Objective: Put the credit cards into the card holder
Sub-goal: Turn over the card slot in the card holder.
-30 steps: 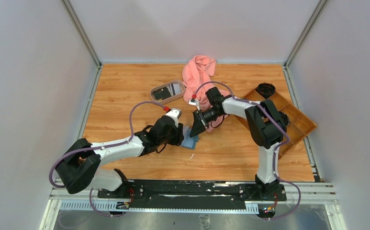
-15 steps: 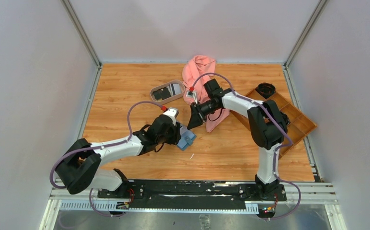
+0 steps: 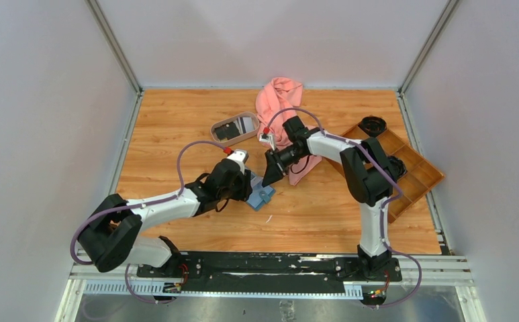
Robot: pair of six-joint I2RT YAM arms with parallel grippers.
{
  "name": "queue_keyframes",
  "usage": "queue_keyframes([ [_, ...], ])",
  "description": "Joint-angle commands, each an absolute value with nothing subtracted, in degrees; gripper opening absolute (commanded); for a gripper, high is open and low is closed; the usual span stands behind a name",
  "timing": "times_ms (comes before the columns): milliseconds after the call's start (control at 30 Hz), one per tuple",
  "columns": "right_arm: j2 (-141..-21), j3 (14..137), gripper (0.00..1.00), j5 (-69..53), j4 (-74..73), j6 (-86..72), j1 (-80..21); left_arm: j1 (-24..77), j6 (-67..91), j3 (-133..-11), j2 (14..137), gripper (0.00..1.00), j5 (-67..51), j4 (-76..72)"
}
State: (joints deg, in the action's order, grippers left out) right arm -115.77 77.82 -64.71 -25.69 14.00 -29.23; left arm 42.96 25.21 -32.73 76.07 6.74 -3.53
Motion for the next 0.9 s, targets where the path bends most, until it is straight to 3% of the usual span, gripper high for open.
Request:
queue_keyframes([
  [0, -119.17, 79.63, 0.35, -64.26, -26.03, 12.31, -30.93, 42.45, 24.47, -32.25, 75.66, 0.46, 6.47, -3.25],
  [200, -120.26, 81.57, 0.35, -64.31, -23.58, 9.38, -30.94, 42.0, 24.02, -32.31, 75.38, 0.49, 5.37, -3.25],
  [433, -121.98, 84.07, 0.35, -64.86, -22.16, 7.58, -30.93, 39.88, 22.18, -32.49, 73.09, 0.66, 2.58, -3.19],
  [767, -127.66, 90.98, 0.35, -64.22, -21.69, 4.38, -30.89, 33.93, 19.11, -34.62, 75.15, 0.68, -3.23, -2.94],
  [833, -128.68, 91.84, 0.35, -63.33, -21.71, 3.95, -30.89, 33.09, 17.9, -35.81, 77.21, 0.64, -2.86, -2.99],
  [867, -129.03, 92.35, 0.36, -62.97, -21.73, 3.77, -30.91, 32.6, 17.77, -36.39, 78.17, 0.57, -2.25, -2.79],
])
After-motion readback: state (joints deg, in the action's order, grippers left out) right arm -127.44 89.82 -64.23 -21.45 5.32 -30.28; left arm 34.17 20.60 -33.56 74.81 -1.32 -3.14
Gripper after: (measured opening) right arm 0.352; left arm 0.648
